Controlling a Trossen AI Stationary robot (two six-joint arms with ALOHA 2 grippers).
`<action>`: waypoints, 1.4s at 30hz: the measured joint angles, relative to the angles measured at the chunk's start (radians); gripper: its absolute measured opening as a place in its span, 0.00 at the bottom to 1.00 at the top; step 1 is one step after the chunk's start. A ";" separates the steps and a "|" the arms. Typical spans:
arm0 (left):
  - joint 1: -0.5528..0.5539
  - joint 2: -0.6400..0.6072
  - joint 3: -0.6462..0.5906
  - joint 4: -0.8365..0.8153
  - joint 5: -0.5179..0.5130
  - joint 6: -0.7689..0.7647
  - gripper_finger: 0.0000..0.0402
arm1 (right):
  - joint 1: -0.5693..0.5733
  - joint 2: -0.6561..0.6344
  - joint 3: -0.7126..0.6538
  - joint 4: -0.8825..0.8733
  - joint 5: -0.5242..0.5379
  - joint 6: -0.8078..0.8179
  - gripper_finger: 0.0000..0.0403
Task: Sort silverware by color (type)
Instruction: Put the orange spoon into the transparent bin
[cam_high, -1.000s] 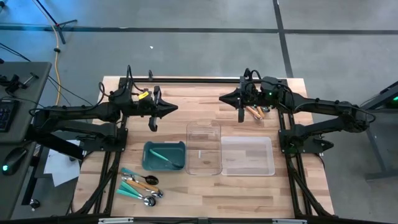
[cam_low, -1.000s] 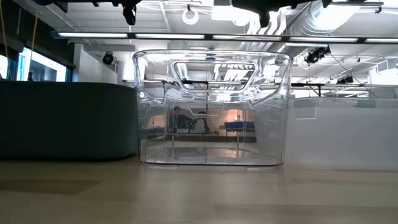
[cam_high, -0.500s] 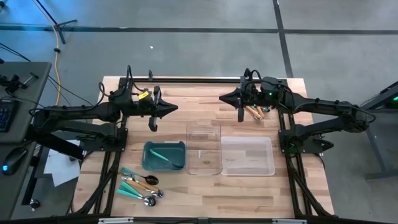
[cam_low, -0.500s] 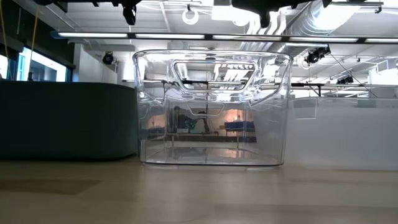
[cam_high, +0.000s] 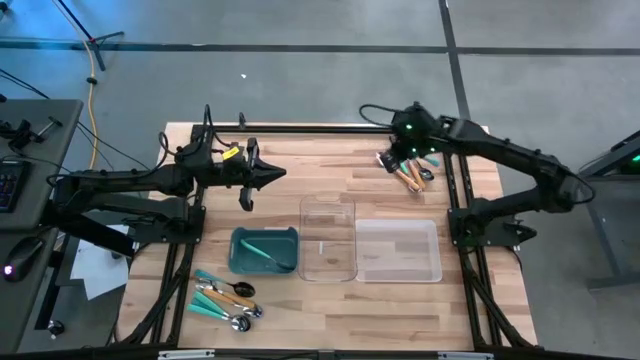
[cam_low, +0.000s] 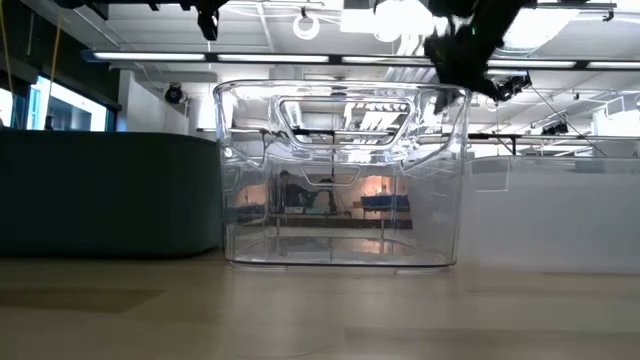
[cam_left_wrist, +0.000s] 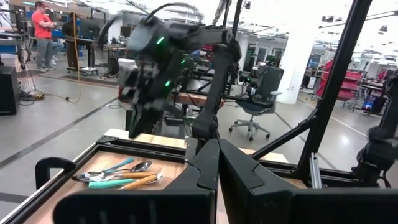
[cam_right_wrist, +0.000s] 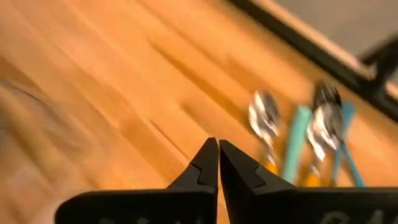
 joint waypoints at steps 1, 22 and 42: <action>0.000 0.000 0.000 0.000 0.000 0.000 0.00 | -0.024 0.019 -0.010 -0.019 -0.004 -0.014 0.00; 0.000 0.000 0.000 -0.011 0.000 0.000 0.00 | -0.197 0.373 -0.116 0.056 -0.053 -0.117 0.18; 0.000 0.000 0.000 -0.023 -0.023 0.000 0.00 | -0.208 0.498 -0.116 0.104 -0.048 -0.142 0.35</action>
